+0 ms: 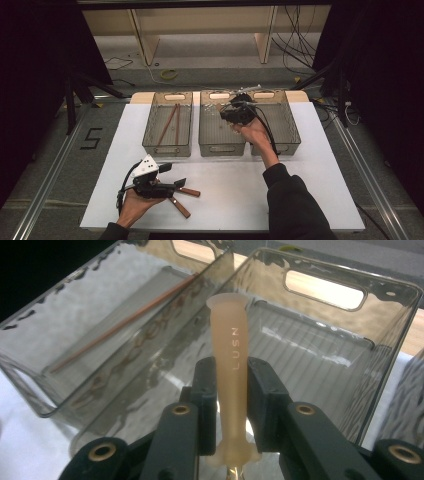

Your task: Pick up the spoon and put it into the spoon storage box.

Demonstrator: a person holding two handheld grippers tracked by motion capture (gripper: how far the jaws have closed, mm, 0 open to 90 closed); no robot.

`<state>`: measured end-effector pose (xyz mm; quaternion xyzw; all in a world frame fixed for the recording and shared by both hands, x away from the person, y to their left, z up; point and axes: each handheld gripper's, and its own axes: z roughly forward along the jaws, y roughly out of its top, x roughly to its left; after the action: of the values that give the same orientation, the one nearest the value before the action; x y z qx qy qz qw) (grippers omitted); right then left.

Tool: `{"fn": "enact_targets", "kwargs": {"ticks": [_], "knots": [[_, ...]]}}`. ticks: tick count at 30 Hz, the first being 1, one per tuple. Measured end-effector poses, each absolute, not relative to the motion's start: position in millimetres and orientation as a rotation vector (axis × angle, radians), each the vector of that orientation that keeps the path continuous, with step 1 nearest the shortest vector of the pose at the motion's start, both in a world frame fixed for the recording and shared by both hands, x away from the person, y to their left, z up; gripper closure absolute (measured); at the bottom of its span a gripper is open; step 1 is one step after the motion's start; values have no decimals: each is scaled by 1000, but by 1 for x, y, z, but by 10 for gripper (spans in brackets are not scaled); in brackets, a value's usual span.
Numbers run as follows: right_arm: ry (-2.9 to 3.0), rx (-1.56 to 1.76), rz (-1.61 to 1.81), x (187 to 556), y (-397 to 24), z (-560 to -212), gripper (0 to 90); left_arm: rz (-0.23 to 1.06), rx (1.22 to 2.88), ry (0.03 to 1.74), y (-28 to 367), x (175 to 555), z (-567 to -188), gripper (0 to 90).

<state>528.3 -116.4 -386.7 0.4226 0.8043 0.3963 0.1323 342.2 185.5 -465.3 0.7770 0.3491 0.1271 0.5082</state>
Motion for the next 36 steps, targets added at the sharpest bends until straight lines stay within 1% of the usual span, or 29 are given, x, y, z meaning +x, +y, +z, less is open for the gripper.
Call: {"fn": "enact_targets", "kwargs": {"ticks": [19,20,21,24,26,30,36], "knots": [[2346,1288,1073,537,-110,-405,745,309,1864,861,191,345,-465,206],[2354,1288,1060,537,-108,-406,720,312,1861,863,192,345,-465,206],[2351,1282,1046,537,-107,-406,664,310,1857,866,192,345,-465,206],[2358,1252,1059,534,-105,-404,619,312,1857,875,195,347,-465,206],[2358,1234,1069,532,-104,-401,564,315,1852,881,197,347,-465,206],[2375,1213,1115,525,-104,-394,498,320,1840,892,201,348,-465,206],[2414,1142,1185,505,-106,-383,435,320,1841,896,203,349,-464,207]]}}
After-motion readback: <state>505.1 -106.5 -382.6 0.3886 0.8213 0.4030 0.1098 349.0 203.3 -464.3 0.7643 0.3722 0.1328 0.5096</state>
